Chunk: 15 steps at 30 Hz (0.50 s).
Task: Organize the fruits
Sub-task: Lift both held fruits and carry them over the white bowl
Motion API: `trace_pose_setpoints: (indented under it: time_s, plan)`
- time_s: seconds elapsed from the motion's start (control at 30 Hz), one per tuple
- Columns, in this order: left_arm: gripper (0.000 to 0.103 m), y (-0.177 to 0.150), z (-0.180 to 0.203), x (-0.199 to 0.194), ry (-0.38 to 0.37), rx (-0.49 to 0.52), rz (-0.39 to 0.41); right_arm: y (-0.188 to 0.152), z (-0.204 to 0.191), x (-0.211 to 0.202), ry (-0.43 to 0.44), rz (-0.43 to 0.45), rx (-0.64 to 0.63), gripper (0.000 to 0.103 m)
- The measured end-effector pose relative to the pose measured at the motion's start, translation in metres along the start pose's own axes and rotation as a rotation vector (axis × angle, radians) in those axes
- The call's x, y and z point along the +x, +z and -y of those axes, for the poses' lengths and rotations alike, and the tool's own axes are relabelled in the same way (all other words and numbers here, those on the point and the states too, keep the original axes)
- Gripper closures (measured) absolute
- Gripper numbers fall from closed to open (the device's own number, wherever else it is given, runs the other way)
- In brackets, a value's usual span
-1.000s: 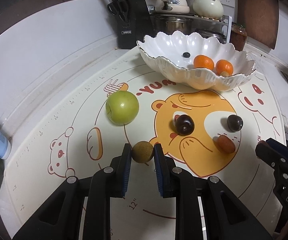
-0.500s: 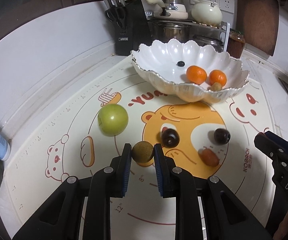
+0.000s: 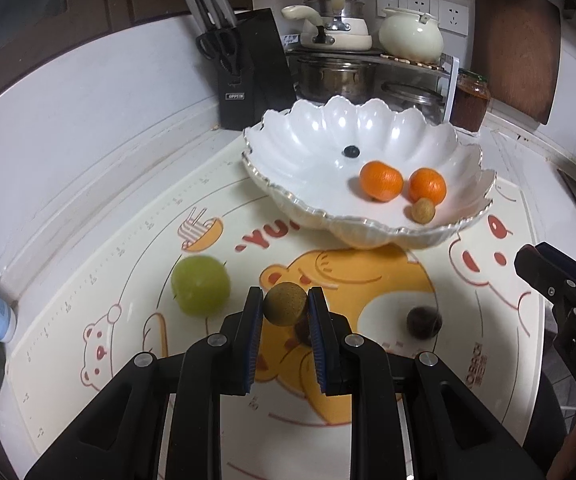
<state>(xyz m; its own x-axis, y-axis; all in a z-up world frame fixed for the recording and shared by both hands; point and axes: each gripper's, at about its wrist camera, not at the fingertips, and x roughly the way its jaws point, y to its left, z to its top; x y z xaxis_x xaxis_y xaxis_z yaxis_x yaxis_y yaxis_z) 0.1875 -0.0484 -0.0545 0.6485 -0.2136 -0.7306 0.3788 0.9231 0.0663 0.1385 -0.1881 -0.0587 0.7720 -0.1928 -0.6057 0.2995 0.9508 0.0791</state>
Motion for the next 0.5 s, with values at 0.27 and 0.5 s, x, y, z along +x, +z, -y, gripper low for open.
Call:
trace_pose_setpoints:
  time_s: [0.27,0.5]
  plan:
    - [0.08,0.027,0.014,0.005,-0.009,0.003,0.02,0.025,0.017,0.008,0.001,0.024,0.002,0.081]
    - [0.08,0.053,0.025,0.011,-0.02,0.001,0.044,0.051,0.03,0.015,0.002,0.051,0.001,0.081]
